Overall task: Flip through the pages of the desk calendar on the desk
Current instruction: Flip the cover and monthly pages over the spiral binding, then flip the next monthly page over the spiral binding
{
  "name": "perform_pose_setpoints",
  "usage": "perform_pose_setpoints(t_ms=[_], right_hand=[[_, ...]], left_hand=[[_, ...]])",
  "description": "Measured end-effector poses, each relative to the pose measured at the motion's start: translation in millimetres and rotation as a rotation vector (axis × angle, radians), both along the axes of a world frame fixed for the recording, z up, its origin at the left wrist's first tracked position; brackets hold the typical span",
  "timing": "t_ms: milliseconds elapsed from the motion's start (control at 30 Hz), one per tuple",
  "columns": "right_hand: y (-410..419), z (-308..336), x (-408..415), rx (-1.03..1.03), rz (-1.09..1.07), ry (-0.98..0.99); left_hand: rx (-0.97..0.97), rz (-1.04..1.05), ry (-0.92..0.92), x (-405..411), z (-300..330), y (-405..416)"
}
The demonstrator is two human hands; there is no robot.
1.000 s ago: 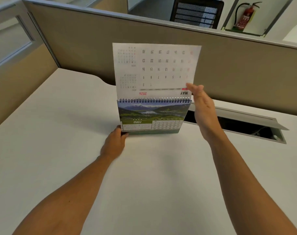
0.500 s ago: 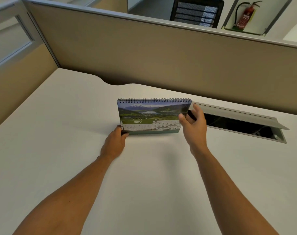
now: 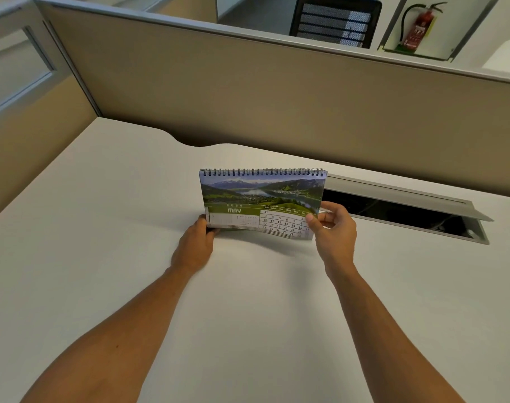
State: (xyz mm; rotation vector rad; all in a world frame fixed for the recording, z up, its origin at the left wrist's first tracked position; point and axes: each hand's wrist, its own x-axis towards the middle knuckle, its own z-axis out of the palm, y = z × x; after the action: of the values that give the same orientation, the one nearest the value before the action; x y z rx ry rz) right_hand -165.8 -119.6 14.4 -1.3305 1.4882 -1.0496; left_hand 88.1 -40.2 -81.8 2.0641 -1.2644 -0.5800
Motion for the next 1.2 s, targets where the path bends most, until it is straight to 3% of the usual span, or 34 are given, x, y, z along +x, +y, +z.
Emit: perform_pose_setpoints(t_ms=[367, 633, 733, 833, 900, 1067, 1200], right_hand=[[3, 4, -18, 0.009, 0.074, -0.049], [5, 42, -30, 0.147, 0.397, -0.3], [-1, 61, -32, 0.138, 0.417, -0.542], [-8, 80, -27, 0.078, 0.499, -0.692], [-12, 88, -20, 0.025, 0.526, -0.578], [-21, 81, 3, -0.167, 0.51, 0.136], [-21, 68, 11, -0.25, 0.505, 0.311]], left_hand=[[-0.036, -0.019, 0.042, 5, -3, 5], [0.002, 0.071, 0.235, 4, -3, 12], [0.121, 0.061, 0.05, 7, -10, 8], [-0.027, -0.035, -0.078, 0, 1, 0], [-0.036, -0.045, -0.067, 0, 5, 1], [-0.029, -0.012, -0.029, 0, 3, 2], [-0.033, -0.015, -0.037, 1, 0, 1]])
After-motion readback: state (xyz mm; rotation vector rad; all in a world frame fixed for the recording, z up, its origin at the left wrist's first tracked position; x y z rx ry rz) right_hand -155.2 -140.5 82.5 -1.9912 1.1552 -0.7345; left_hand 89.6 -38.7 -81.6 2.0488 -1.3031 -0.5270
